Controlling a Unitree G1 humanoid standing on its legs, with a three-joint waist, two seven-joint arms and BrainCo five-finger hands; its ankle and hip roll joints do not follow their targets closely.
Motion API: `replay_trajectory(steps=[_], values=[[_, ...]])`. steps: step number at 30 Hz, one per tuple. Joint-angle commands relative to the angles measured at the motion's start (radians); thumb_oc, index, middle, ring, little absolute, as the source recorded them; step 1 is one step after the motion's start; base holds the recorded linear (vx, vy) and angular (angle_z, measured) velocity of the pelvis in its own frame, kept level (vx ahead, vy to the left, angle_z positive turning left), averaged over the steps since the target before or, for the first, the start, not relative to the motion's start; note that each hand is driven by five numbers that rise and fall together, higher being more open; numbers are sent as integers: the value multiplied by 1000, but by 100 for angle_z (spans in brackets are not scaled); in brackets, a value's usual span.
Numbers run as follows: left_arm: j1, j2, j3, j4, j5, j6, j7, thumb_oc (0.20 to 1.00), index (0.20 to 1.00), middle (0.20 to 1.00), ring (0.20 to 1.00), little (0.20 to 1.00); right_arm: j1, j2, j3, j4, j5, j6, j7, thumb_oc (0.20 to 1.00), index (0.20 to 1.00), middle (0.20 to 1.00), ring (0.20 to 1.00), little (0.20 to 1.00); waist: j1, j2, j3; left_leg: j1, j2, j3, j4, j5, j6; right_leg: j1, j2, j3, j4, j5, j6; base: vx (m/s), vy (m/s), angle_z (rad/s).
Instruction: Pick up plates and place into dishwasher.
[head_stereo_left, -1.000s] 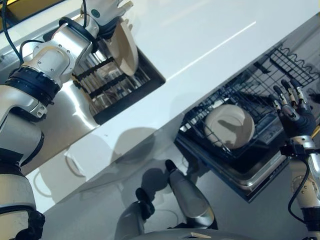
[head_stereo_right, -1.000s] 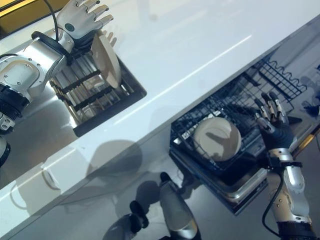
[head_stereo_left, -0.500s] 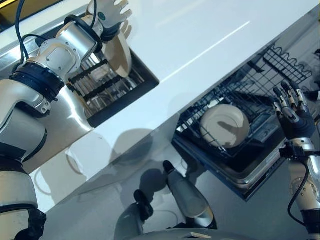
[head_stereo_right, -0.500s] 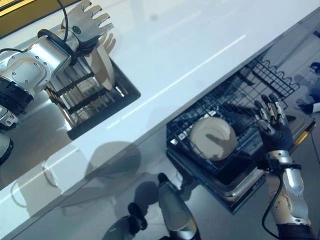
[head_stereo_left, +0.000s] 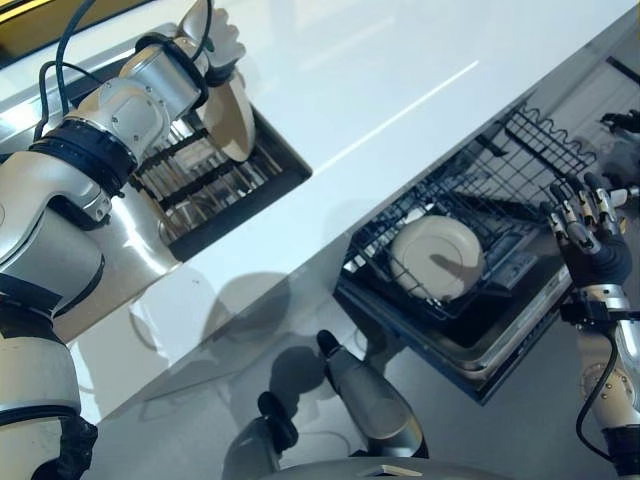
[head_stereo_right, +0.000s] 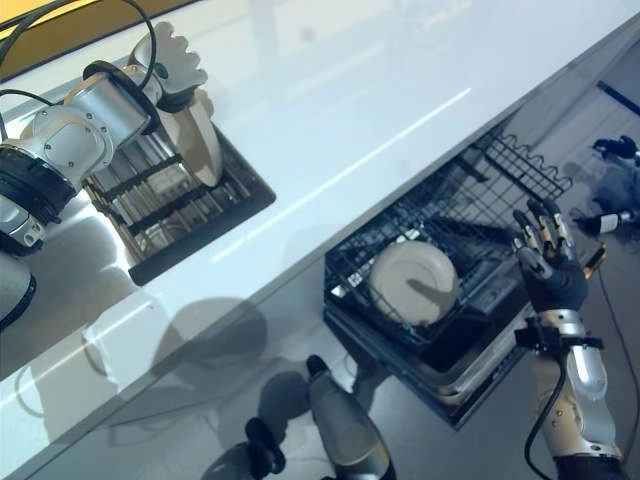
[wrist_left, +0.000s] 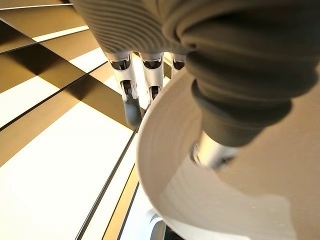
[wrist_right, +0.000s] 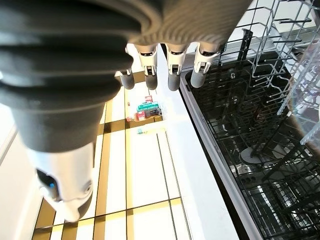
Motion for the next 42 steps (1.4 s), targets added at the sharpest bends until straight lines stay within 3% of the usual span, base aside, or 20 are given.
replay_trajectory(steps=[1,10,18,23,29,33,37,40,42], values=[[-73,62,18,38,48,25,10,200,200,200,200,200,-69,-34,-55,1,41,-76,13,1000,1000,1000,1000,1000,-29,-9,25,-64,35,20,-39,58,37,-62,-20,-36,11,-3,40,0,0,0],[-66,77,16,31,38,37,35,200,200,200,200,200,-58,-34,-43,1,54,-90,24,1000,1000,1000,1000,1000,-23,-8,18,-60,35,18,-48,64,40,-52,-27,-42,6,-5,38,0,0,0],[-32,126,62,9,-95,62,207,200,200,200,200,200,-15,-25,-70,-12,64,-76,49,1000,1000,1000,1000,1000,-12,-2,-16,-24,34,24,-74,69,42,-13,-37,-47,-22,-5,40,4,3,0],[16,175,115,-29,-220,-8,335,200,200,200,200,200,10,-10,-88,-17,51,-49,66,1000,1000,1000,1000,1000,-2,15,-48,19,31,31,-101,71,44,29,-46,-51,-42,-12,44,56,41,1],[57,236,139,-148,-290,-97,342,200,200,200,200,200,18,-16,-101,-3,48,-18,73,1000,1000,1000,1000,1000,30,39,-94,64,22,9,-129,72,43,91,-63,-67,-70,-25,49,49,47,12],[81,282,155,-236,-445,-106,359,200,200,200,200,200,20,-5,-96,-13,20,-11,60,1000,1000,1000,1000,1000,55,56,-134,107,8,-9,-158,69,46,148,-73,-75,-107,-28,57,21,65,18],[210,302,267,-339,-628,-123,425,200,200,200,200,200,15,17,-75,-16,-19,-37,18,1000,1000,1000,1000,1000,89,68,-186,153,-5,-16,-205,70,50,207,-76,-82,-163,-23,65,14,80,8],[387,282,455,-423,-720,-176,469,200,200,200,200,200,9,42,-70,-21,-69,-59,-40,1000,1000,1000,1000,1000,118,69,-226,192,-15,-22,-247,72,52,248,-75,-84,-196,-15,70,20,68,14],[549,229,646,-479,-749,-228,474,200,200,200,200,200,5,68,-80,-31,-136,-55,-104,1000,1000,1000,1000,1000,135,64,-251,219,-24,-26,-274,71,55,272,-73,-76,-216,-5,76,-16,56,9]])
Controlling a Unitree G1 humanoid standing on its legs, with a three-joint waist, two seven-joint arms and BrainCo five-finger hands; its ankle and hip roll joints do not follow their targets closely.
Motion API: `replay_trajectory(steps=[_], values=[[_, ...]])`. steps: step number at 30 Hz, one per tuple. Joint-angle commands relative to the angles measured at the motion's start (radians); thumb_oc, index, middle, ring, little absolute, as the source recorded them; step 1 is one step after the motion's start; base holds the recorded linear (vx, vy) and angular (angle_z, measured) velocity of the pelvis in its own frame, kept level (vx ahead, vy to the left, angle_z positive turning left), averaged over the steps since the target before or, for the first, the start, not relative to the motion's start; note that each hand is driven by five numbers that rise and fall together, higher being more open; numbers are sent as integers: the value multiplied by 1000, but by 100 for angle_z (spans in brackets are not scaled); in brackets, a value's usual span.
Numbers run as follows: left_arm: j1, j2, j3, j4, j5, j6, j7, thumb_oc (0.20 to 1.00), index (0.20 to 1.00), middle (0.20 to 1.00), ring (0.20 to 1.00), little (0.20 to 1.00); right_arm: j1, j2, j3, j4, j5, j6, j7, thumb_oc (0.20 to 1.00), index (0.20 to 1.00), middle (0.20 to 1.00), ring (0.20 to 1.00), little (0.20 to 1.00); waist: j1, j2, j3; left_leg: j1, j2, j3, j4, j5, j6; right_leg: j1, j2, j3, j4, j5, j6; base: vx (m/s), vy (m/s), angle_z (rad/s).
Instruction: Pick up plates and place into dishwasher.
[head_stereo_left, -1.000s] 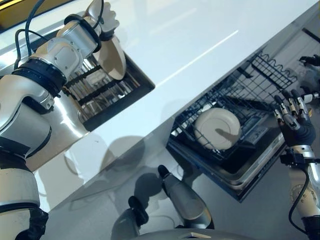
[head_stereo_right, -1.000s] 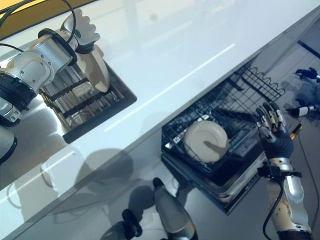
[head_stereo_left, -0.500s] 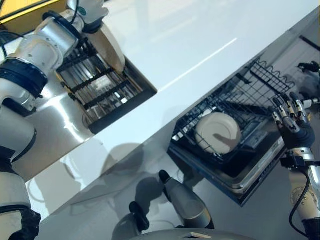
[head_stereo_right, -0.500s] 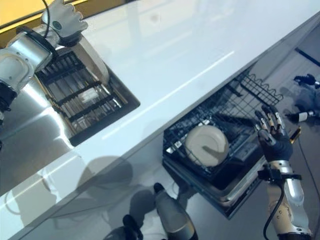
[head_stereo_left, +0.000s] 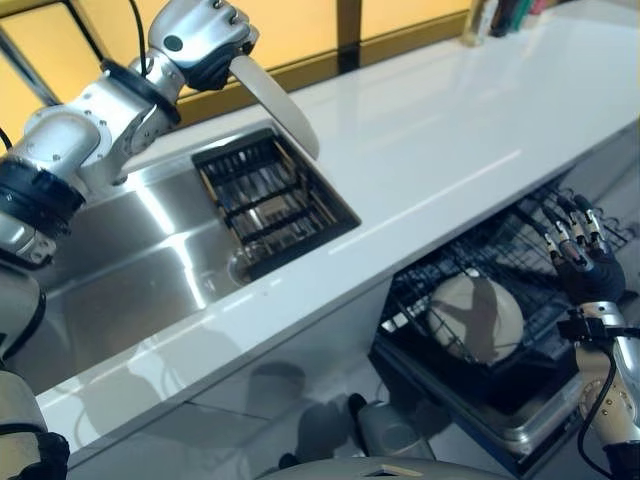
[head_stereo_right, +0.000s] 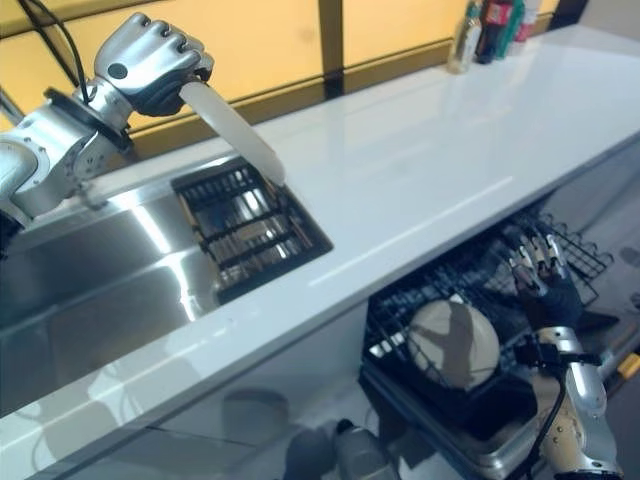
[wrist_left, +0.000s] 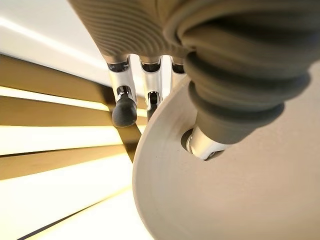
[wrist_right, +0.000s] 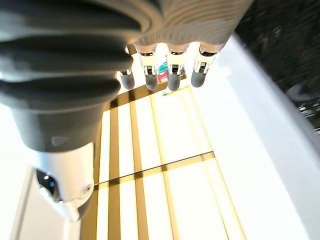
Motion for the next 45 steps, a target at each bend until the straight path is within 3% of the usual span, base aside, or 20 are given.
replay_trajectory(steps=[1,8,15,20,25,30,36,45], values=[[127,1,237,-36,-104,-53,53,200,200,200,200,200,-48,27,-87,-43,-114,-64,-96,1000,1000,1000,1000,1000,10,-24,-44,-23,-8,2,-8,-18,48,28,-31,7,-49,-5,85,-24,40,9],[410,-157,537,-201,-243,-99,-18,200,200,200,200,200,-50,56,-141,-106,-250,-39,-250,1000,1000,1000,1000,1000,28,-21,-87,21,-36,-7,-51,-23,61,56,-38,19,-75,31,106,-69,42,5],[595,-365,641,-334,-380,-133,-70,200,200,200,200,200,-92,61,-155,-199,-409,-92,-338,1000,1000,1000,1000,1000,56,-21,-101,41,-59,-20,-75,-28,74,68,-42,14,-98,57,118,-87,40,-3],[650,-488,618,-402,-474,-123,-148,200,200,200,200,200,-129,35,-139,-242,-478,-77,-288,1000,1000,1000,1000,1000,74,-24,-107,39,-70,-37,-81,-29,78,70,-46,13,-103,71,125,-83,4,-3],[682,-596,546,-434,-553,-116,-238,200,200,200,200,200,-208,-5,-37,-281,-623,-47,-251,1000,1000,1000,1000,1000,105,-34,-109,30,-79,-47,-75,-33,83,70,-52,5,-118,75,126,-69,-16,1],[682,-652,505,-456,-635,-92,-298,200,200,200,200,200,-297,-66,27,-276,-712,54,-200,1000,1000,1000,1000,1000,123,-38,-114,29,-81,-51,-72,-37,80,83,-50,-2,-159,67,121,-36,-13,3],[677,-675,461,-489,-668,-53,-300,200,200,200,200,200,-377,-87,80,-280,-740,141,-173,1000,1000,1000,1000,1000,136,-38,-119,27,-80,-67,-86,-34,77,85,-48,-10,-164,74,122,-19,-10,3],[701,-688,438,-497,-684,-50,-299,200,200,200,200,200,-413,-50,141,-336,-628,198,-53,1000,1000,1000,1000,1000,153,-44,-119,23,-83,-84,-83,-37,83,82,-48,-15,-147,67,119,-4,-12,8]])
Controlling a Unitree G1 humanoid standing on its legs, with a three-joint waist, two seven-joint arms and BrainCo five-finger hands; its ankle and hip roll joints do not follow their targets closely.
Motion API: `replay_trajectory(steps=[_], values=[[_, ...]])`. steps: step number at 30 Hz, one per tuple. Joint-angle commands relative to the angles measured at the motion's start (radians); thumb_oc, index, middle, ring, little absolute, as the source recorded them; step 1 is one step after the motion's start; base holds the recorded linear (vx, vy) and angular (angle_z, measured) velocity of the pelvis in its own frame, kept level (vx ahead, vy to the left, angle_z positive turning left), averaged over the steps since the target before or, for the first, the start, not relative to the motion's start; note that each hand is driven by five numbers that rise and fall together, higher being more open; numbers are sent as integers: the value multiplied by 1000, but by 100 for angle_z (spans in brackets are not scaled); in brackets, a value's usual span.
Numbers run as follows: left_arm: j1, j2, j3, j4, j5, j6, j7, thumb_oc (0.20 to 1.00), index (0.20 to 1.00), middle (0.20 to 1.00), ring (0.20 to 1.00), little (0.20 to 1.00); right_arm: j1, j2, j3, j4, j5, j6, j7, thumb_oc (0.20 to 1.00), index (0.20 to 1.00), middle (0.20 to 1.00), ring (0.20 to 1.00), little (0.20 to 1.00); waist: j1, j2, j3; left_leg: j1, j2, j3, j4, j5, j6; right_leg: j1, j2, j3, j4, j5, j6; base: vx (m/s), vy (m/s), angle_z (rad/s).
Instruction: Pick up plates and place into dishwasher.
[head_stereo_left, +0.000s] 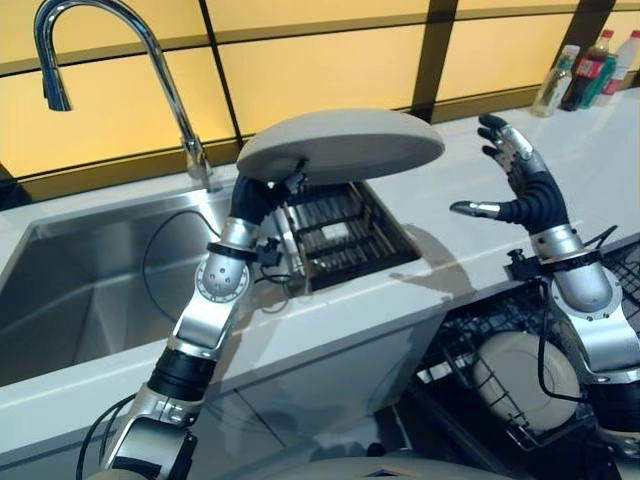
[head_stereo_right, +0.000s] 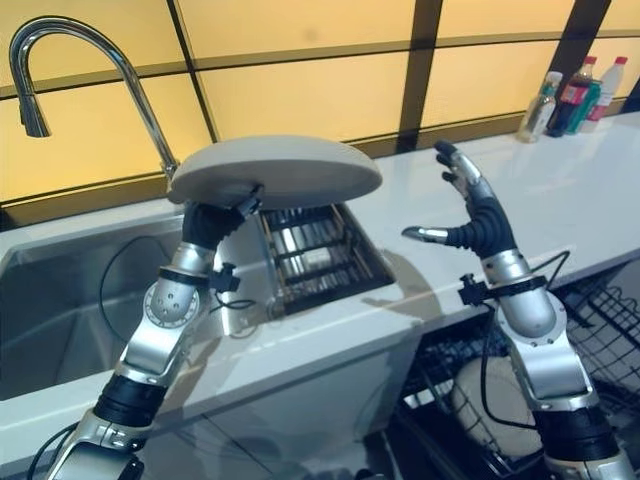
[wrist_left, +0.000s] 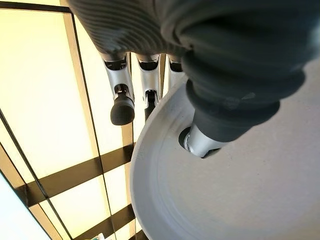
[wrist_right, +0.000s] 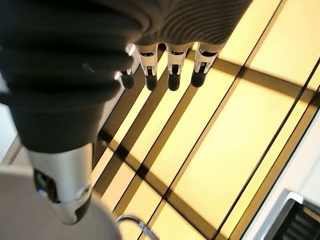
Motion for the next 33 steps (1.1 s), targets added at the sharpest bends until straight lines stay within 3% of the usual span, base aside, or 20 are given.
replay_trajectory(steps=[1,23,24,25,33], values=[[-4,24,-27,-54,-28,-31,11,200,200,200,200,200,-110,35,1,-42,75,1,51,1000,1000,1000,1000,1000,31,-43,-22,-74,-29,-48,107,-124,45,-49,1,9,96,-37,75,0,0,0],[38,-14,-108,30,-68,-10,-13,200,200,200,200,200,-191,160,104,-152,175,-8,103,1000,1000,1000,1000,1000,49,-43,-20,-71,-27,-49,125,-136,51,-41,-1,3,108,-54,75,1,0,0],[38,-15,-109,32,-69,-10,-13,200,200,200,200,200,-190,161,105,-154,174,-8,108,771,771,771,771,771,49,-43,-20,-70,-27,-49,125,-137,51,-41,-1,4,108,-54,75,0,0,0],[39,-18,-113,35,-73,-8,-15,200,200,200,200,200,-186,164,111,-158,169,-12,121,200,200,200,200,200,48,-43,-20,-70,-27,-46,126,-138,52,-42,-2,3,109,-53,76,0,0,0],[42,-9,-108,31,-79,-16,-38,200,200,200,200,200,-156,98,122,-160,89,9,274,200,200,200,200,200,43,-45,-20,-69,-23,-41,123,-136,52,-44,-8,-2,117,-54,81,0,0,0]])
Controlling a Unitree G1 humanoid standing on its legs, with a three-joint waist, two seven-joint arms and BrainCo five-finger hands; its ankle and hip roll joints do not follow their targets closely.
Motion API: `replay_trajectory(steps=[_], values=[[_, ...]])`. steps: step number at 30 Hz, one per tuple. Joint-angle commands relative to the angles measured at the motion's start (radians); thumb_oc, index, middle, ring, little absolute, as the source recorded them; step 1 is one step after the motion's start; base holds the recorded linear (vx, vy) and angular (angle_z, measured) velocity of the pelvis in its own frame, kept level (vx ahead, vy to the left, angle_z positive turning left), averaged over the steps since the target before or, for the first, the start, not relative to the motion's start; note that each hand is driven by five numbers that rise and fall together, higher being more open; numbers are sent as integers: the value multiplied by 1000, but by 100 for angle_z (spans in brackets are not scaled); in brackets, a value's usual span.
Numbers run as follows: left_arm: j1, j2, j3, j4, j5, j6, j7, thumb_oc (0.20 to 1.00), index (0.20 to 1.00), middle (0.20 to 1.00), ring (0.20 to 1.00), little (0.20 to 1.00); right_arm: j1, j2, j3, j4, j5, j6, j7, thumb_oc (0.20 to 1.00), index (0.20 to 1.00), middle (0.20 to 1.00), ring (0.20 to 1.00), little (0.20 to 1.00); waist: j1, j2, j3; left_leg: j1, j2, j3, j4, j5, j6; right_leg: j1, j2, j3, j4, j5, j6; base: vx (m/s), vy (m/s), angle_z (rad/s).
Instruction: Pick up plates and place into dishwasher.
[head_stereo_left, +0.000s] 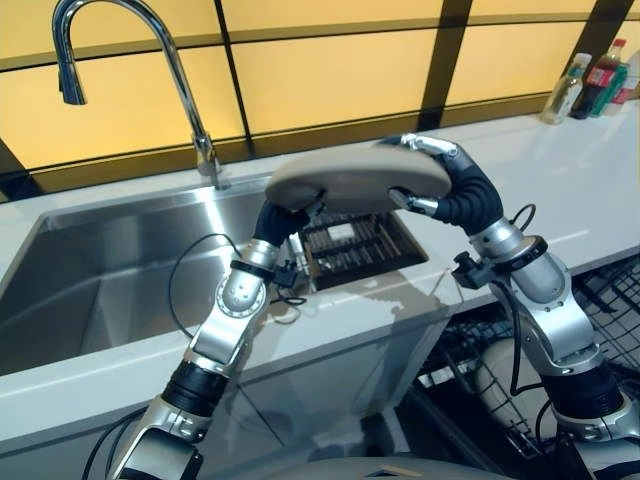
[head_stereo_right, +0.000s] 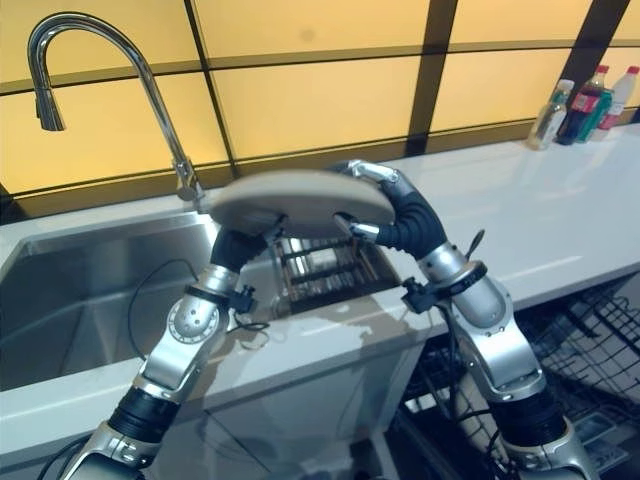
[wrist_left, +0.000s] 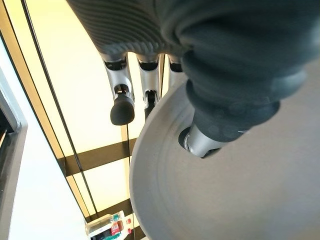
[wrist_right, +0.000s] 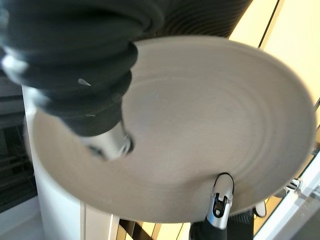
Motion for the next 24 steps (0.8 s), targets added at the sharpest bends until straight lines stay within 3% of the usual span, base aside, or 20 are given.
replay_trajectory(steps=[1,6,17,18,19,20,22,24], values=[[-22,24,-17,-20,-43,-37,2,200,200,200,200,200,-31,-40,-14,-46,-38,-15,99,200,200,200,200,200,17,-32,-27,-85,-23,-37,125,-136,52,-59,-8,2,117,-57,80,0,0,0],[-29,33,-26,-12,-51,-53,8,200,200,200,200,200,-37,-85,-5,-21,-20,-21,119,200,200,200,200,200,16,-37,-20,-86,-20,-37,129,-137,51,-53,-8,-3,116,-65,78,0,0,0],[8,23,6,-16,-105,-76,-2,200,200,200,200,200,77,-78,-80,57,-40,8,53,200,200,200,200,200,-14,-35,-8,-87,-30,-4,191,-174,62,-68,1,37,132,-57,79,-18,15,0],[13,21,10,-20,-114,-74,0,454,454,454,454,454,91,-78,-88,62,-42,6,43,200,200,200,200,200,-14,-36,-6,-96,-37,-13,216,-184,63,-70,2,49,136,-55,78,-45,25,-7],[23,20,18,-25,-120,-72,4,837,837,837,837,837,106,-78,-98,67,-43,-2,32,200,200,200,200,200,-13,-40,-1,-107,-46,-34,247,-196,63,-74,3,67,141,-45,78,-45,18,-11],[34,18,26,-34,-117,-66,17,1000,1000,1000,1000,1000,111,-81,-103,77,-37,-13,23,200,200,200,200,200,-6,-42,10,-112,-57,-80,281,-218,66,-74,7,91,149,-46,78,-56,26,-25],[48,19,40,-45,-117,-57,34,1000,1000,1000,1000,1000,91,-78,-103,99,-11,-16,1,200,200,200,200,200,8,-44,19,-118,-76,-154,295,-223,68,-84,14,136,148,-38,75,-95,36,-68],[48,19,44,-57,-151,-43,41,1000,1000,1000,1000,1000,75,-68,-114,132,-14,-20,-74,200,200,200,200,200,11,-42,34,-115,-84,-170,292,-224,72,-95,19,156,155,-16,82,-132,38,-121]])
